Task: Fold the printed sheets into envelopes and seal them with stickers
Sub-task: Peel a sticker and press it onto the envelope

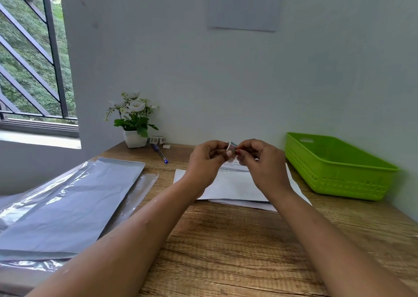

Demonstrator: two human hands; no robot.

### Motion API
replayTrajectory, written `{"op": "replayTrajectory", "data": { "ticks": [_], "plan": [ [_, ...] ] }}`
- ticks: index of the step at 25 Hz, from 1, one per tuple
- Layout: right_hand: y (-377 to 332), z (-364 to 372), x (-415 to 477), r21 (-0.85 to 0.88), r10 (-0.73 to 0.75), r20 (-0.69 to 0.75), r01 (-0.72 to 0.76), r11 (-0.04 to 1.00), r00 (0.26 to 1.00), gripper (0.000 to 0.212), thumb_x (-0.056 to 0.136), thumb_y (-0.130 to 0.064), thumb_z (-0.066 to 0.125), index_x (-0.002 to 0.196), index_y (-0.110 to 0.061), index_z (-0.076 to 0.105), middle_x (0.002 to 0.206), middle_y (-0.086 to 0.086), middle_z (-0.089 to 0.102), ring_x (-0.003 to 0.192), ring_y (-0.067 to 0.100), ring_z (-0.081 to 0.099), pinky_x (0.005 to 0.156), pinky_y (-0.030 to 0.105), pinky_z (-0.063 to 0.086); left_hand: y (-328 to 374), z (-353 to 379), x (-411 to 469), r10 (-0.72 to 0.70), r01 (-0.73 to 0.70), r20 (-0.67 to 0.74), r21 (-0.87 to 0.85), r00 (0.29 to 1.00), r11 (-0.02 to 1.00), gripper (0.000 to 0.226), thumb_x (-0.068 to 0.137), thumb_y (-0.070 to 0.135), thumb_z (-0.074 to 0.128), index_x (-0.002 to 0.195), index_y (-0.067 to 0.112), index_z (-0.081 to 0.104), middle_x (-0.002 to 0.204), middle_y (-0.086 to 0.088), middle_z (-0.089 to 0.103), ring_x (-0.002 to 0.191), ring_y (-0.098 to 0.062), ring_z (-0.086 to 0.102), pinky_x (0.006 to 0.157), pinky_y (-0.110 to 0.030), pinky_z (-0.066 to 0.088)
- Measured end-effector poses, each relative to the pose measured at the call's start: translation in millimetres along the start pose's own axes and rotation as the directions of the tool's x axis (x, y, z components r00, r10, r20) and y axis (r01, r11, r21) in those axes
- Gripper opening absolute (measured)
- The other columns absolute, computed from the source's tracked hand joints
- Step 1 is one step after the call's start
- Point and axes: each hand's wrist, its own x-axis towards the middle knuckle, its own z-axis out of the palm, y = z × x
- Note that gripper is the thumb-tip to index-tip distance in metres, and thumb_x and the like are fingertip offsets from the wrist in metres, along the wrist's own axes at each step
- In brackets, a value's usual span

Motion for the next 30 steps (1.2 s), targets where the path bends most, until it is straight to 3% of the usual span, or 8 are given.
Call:
{"op": "replayTrajectory", "data": {
  "ticks": [5,12,23,27,30],
  "plan": [
    [-2.6,-2.0,0.3,-0.053,-0.032,0.040,0.034,0.998,0.999,0.009,0.087,-0.007,0.064,0.090,-0.011,0.071,0.071,-0.001,0.068,0.068,0.013,0.069,0.070,0.038,0.060,-2.9,-0.6,2.0,-0.006,0.005,0.027,0.056,1.000,0.998,0.006,0.093,0.021,0.059,0.094,0.021,0.065,0.085,0.002,0.063,0.070,-0.007,0.053,0.060,-0.022,0.044],
    [-2.8,-7.7,1.5,-0.220,-0.076,0.119,0.101,0.970,0.990,0.017,0.092,-0.010,0.058,0.102,-0.009,0.071,0.084,0.005,0.072,0.071,0.015,0.068,0.072,0.036,0.059,-6.3,1.8,1.6,0.009,-0.014,0.067,0.069,0.998,0.997,0.009,0.094,0.016,0.057,0.089,0.022,0.062,0.083,0.005,0.060,0.076,-0.008,0.055,0.064,-0.021,0.049],
    [1.6,-5.1,3.0,-0.383,-0.144,0.181,0.205,0.901,0.973,0.019,0.096,-0.010,0.049,0.097,-0.007,0.067,0.085,0.012,0.070,0.074,0.025,0.068,0.068,0.043,0.055,-9.2,2.9,4.3,-0.014,0.015,0.095,-0.011,0.995,1.000,0.015,0.095,0.004,0.051,0.090,0.015,0.059,0.089,-0.003,0.058,0.087,-0.012,0.059,0.078,-0.023,0.056],
    [1.9,-6.5,3.8,-0.318,-0.117,0.175,0.169,0.933,0.978,0.018,0.094,-0.009,0.051,0.098,-0.007,0.069,0.085,0.010,0.071,0.073,0.019,0.069,0.070,0.040,0.057,-11.1,2.4,4.5,-0.019,0.021,0.084,-0.021,0.996,1.000,0.013,0.095,0.003,0.051,0.092,0.013,0.059,0.090,-0.004,0.057,0.087,-0.013,0.058,0.079,-0.025,0.056],
    [-0.1,-9.5,3.9,-0.231,-0.053,0.202,0.100,0.968,0.978,0.019,0.093,-0.006,0.055,0.102,-0.008,0.071,0.087,0.007,0.072,0.073,0.010,0.069,0.073,0.028,0.059,-12.1,0.7,5.5,-0.027,0.030,0.085,-0.028,0.996,0.999,0.011,0.095,0.005,0.052,0.092,0.012,0.059,0.089,-0.004,0.058,0.088,-0.015,0.059,0.081,-0.028,0.056]
  ]
}}
